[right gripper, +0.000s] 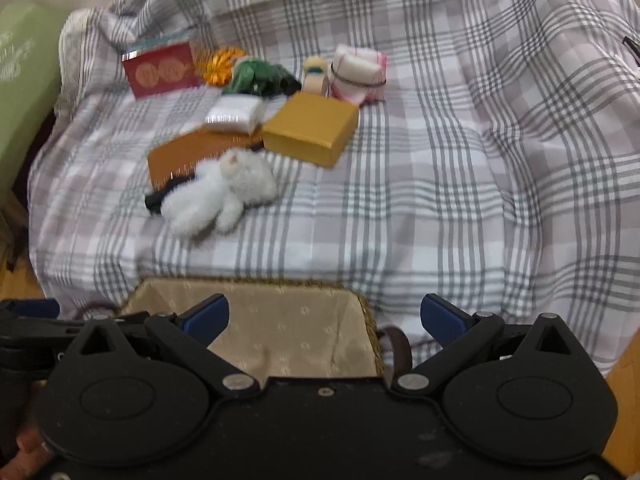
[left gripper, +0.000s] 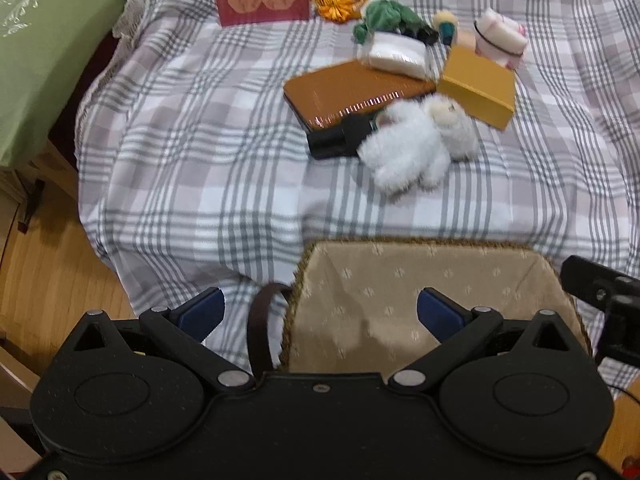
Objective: Organize soft objects
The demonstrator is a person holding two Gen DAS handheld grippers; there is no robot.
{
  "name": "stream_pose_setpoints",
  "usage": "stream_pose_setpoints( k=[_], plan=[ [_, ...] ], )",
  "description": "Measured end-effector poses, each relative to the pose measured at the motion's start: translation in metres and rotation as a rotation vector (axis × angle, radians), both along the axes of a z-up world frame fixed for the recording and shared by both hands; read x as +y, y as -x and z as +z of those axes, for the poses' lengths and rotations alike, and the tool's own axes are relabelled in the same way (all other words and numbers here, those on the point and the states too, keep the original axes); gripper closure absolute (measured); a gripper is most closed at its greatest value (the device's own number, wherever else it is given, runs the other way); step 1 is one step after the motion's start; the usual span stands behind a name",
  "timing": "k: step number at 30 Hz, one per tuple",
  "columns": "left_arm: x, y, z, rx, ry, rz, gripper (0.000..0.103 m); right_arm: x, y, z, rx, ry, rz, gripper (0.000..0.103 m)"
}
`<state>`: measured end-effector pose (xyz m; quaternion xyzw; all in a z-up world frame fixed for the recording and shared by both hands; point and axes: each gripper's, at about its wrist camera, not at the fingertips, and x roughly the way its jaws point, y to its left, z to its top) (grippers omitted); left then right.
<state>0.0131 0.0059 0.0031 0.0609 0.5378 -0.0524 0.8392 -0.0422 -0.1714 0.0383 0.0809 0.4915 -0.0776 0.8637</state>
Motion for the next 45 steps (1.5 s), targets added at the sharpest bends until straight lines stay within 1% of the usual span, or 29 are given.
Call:
stream_pose_setpoints(
  k=[2,5,6,8,10,14,16,18,21,25,27,30,32,36,41,45],
  plan=[
    [0.002,-0.004,0.003,-0.017,0.002,0.017,0.004,-0.005,-0.004,0.001,-0.005,-0.039,-0.015,0.001],
    [0.005,-0.01,0.007,-0.05,0.003,0.052,0.004,-0.011,-0.014,-0.003,0.043,-0.116,0.001,0.001],
    [0.005,-0.013,0.008,-0.056,0.004,0.063,0.004,-0.011,-0.017,-0.004,0.047,-0.122,0.012,0.001],
    [0.006,-0.02,0.008,-0.049,0.016,0.072,0.004,-0.009,-0.021,-0.005,0.039,-0.105,0.018,0.001],
    [0.006,-0.026,0.008,-0.038,0.041,0.05,0.004,-0.01,-0.027,-0.006,0.038,-0.086,0.014,0.001],
    [0.001,-0.038,0.005,-0.032,0.067,0.022,0.004,-0.021,-0.044,-0.013,0.042,-0.105,-0.003,0.002],
    [-0.002,-0.044,0.004,-0.032,0.076,0.02,0.004,-0.025,-0.05,-0.015,0.043,-0.093,-0.016,0.007],
    [-0.004,-0.051,0.003,-0.033,0.081,0.019,0.004,-0.029,-0.058,-0.017,0.039,-0.087,-0.018,0.008],
    [-0.007,-0.065,0.005,-0.044,0.086,0.02,0.004,-0.038,-0.072,-0.018,0.015,-0.078,-0.044,0.011],
    [-0.011,-0.088,0.009,-0.071,0.089,0.021,0.004,-0.051,-0.097,-0.013,-0.044,-0.031,-0.075,0.011],
    [-0.017,-0.101,0.01,-0.087,0.087,0.012,0.004,-0.057,-0.109,-0.012,-0.075,-0.024,-0.083,0.01],
    [-0.026,-0.12,0.011,-0.116,0.083,-0.018,0.004,-0.064,-0.131,-0.009,-0.12,-0.015,-0.086,0.009],
    [-0.034,-0.133,0.011,-0.132,0.077,-0.037,0.004,-0.068,-0.145,-0.006,-0.15,-0.008,-0.088,0.006],
    [-0.049,-0.156,0.006,-0.15,0.079,-0.068,0.004,-0.076,-0.179,-0.006,-0.204,0.034,-0.1,0.003],
    [-0.064,-0.174,-0.003,-0.15,0.09,-0.085,0.004,-0.084,-0.213,-0.017,-0.22,0.074,-0.114,0.001],
    [-0.074,-0.185,-0.012,-0.15,0.09,-0.098,0.004,-0.091,-0.235,-0.03,-0.218,0.076,-0.125,0.001]
  ],
)
